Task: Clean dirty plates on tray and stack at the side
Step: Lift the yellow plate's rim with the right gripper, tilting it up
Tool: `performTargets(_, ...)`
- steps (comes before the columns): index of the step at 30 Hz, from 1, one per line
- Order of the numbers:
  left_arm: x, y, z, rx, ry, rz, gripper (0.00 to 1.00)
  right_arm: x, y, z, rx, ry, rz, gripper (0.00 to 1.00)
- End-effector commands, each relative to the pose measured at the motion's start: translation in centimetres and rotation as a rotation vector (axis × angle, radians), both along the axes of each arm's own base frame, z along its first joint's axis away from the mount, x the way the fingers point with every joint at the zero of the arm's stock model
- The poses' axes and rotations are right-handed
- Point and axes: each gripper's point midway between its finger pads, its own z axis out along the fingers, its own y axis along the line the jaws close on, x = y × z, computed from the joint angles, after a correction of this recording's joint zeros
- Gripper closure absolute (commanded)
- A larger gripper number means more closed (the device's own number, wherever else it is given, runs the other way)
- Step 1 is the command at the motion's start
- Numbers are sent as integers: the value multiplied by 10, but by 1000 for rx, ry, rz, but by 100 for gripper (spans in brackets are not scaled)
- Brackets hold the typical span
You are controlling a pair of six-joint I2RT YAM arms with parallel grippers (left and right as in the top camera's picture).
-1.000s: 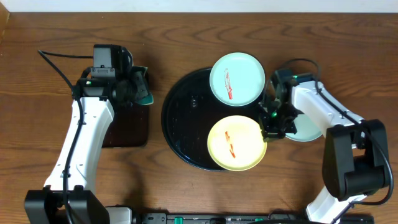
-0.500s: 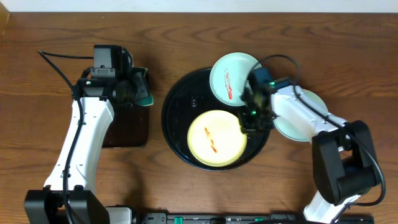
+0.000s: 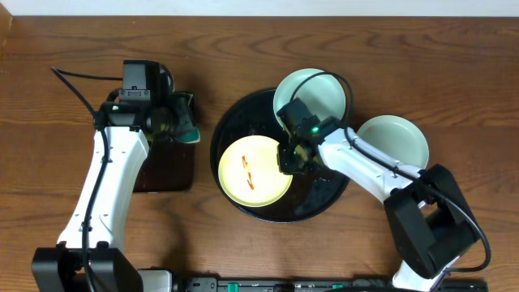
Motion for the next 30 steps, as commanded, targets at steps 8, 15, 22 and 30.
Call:
performTargets(8,-14,-7,-11,-12,75,21,92,23,2,-1,-9,-96,-3,73)
performTargets(15,-29,-28,-17,53,130,32,92,21,0,-29,-25,-37,-9,87)
performTargets(22,-40,-46,-24,55,160,19,93,30,-6,-28,-12,-35,-87,99)
performTargets(30,-54,-61,-54,49,218,81,93,31,-8,-30,-9,-31,-110,99)
